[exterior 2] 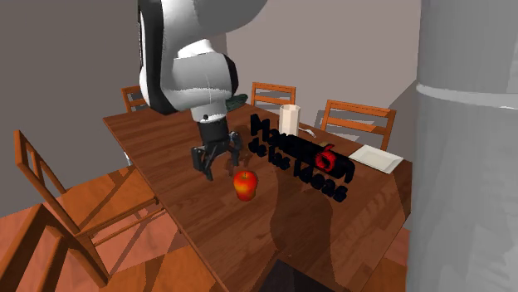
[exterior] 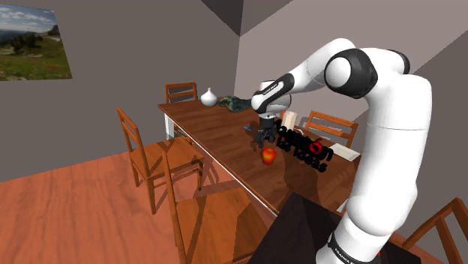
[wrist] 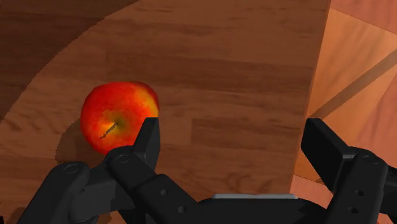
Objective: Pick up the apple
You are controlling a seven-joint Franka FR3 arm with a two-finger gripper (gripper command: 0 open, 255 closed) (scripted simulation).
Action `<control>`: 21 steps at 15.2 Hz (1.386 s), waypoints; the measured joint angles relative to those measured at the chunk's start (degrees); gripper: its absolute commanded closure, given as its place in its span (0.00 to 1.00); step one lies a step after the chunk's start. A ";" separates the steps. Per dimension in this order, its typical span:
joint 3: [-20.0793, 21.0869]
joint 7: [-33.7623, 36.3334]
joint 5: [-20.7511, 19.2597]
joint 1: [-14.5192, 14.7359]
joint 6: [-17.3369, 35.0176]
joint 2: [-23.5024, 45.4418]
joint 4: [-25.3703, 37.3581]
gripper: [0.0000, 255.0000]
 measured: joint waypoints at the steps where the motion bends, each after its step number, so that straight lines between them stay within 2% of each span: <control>1: -0.16 -0.61 0.56 -0.65 0.36 1.89 1.44 0.00; 6: -0.37 -3.23 3.49 -4.31 0.47 12.45 11.23 0.00; 11: 0.00 -4.83 5.96 -8.49 -1.62 23.72 24.00 0.00; 19: 0.69 -5.14 7.01 -9.71 1.26 29.00 26.28 0.00; 20: 0.72 -5.14 7.04 -9.74 1.39 29.21 26.35 1.00; 21: 0.74 -5.14 7.06 -9.75 1.47 29.28 26.44 1.00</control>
